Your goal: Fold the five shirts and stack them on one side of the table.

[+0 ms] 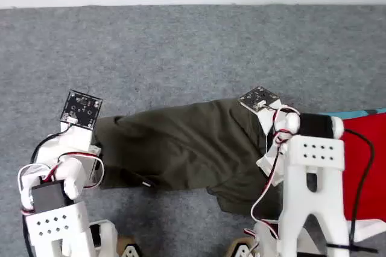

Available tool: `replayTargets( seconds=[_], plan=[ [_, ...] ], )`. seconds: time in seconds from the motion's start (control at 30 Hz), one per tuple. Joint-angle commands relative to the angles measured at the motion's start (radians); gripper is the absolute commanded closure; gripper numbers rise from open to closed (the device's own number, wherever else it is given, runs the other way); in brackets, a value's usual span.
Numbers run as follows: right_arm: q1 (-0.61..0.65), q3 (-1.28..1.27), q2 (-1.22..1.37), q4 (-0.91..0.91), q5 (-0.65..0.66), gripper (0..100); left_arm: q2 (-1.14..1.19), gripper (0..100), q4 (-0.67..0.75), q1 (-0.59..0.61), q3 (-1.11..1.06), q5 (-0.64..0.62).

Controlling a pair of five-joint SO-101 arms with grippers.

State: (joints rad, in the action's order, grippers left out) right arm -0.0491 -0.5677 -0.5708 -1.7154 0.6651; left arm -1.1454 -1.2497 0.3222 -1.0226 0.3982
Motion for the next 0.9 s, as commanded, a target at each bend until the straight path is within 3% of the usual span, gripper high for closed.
replayTargets(
  seconds=[0.0,0.13,0.2,0.4,0.63,0.87],
  plan=[
    [-0.005,0.003,-0.031,0.005,0.003,80.8,-0.006,82,0.037,0.005,0.008,0.012],
    [-0.002,0.003,-0.031,0.067,0.002,80.8,0.012,82,0.196,0.002,-0.073,0.005],
    [-0.002,0.003,-0.031,0.088,0.002,80.8,0.080,82,0.265,0.000,-0.073,-0.064],
    [-0.002,0.003,-0.031,0.101,0.000,80.8,0.470,82,0.344,-0.002,0.209,-0.282],
    [-0.008,0.003,-0.031,0.101,0.000,80.8,0.927,82,0.149,-0.002,0.581,-0.298],
    [-0.004,0.003,-0.031,0.116,0.000,80.8,1.007,82,-0.114,-0.002,0.696,-0.305]
  ],
)
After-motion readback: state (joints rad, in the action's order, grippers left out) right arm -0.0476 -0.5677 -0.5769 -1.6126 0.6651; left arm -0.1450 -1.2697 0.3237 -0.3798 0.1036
